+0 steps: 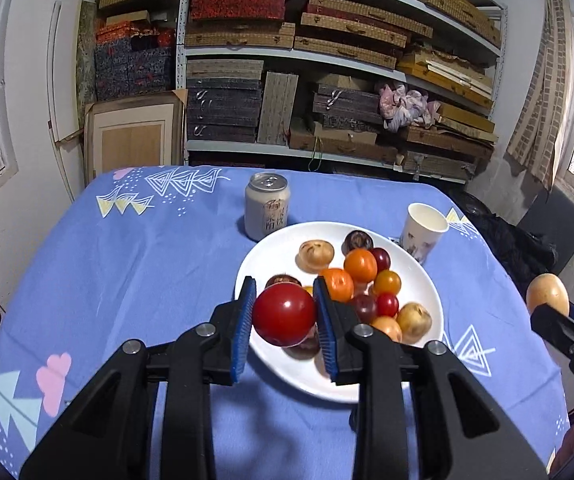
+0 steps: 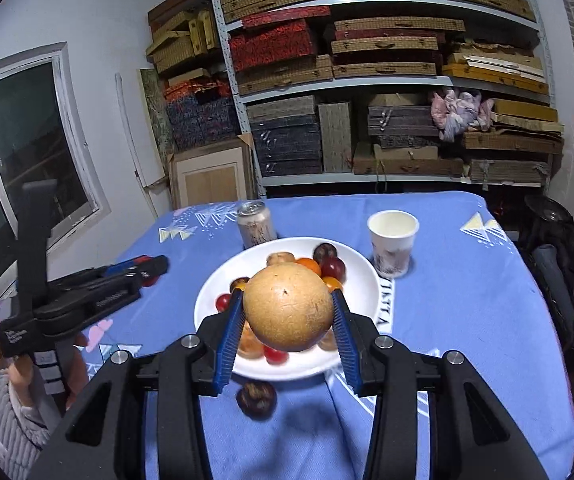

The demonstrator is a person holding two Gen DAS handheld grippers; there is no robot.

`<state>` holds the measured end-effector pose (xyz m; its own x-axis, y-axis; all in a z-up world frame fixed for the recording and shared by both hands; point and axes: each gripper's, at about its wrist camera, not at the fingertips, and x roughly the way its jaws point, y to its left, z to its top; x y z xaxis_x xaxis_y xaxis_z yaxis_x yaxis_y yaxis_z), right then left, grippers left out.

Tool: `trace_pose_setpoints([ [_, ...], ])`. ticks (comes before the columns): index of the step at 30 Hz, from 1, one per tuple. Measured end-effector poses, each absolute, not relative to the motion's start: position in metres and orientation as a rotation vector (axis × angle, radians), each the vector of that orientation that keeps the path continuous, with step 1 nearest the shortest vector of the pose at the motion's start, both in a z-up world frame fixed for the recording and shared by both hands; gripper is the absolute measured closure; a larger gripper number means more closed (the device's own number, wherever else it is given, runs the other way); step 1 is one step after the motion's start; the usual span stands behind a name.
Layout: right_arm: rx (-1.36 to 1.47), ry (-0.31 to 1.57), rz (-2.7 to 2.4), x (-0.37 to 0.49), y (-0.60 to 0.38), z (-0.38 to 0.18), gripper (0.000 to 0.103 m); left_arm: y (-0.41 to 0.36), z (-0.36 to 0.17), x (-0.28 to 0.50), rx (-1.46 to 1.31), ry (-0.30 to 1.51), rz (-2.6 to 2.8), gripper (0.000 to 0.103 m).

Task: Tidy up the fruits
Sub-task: 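Lift the tomato and the beige fruit and carry them over the white plate, then open both tools to release the fruits onto the plate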

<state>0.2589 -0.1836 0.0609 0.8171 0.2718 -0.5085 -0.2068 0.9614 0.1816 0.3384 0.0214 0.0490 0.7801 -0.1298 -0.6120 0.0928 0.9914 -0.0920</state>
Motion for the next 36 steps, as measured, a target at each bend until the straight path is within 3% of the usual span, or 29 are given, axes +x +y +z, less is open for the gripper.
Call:
trace_pose_setpoints([
  [16,0.053,0.722,0.291,0.354,-0.132,-0.007,0.059,0.001,-0.020,0.458,-0.047,0.778,-0.093,0.074],
  [28,0.008,0.761,0.284,0.367,-0.122,-0.029,0.058,-0.015,-0.046,0.487,-0.059,0.817,-0.130,0.073],
  [29,0.004,0.762,0.282,0.367,-0.122,-0.030,0.058,-0.014,-0.046,0.487,-0.065,0.820,-0.135,0.070],
  [32,-0.010,0.764,0.274,0.367,-0.122,-0.031,0.058,-0.009,-0.043,0.486,-0.081,0.803,-0.125,0.048],
  [36,0.000,0.770,0.278,0.365,-0.123,-0.031,0.058,-0.003,-0.034,0.480,-0.102,0.777,-0.132,0.046],
])
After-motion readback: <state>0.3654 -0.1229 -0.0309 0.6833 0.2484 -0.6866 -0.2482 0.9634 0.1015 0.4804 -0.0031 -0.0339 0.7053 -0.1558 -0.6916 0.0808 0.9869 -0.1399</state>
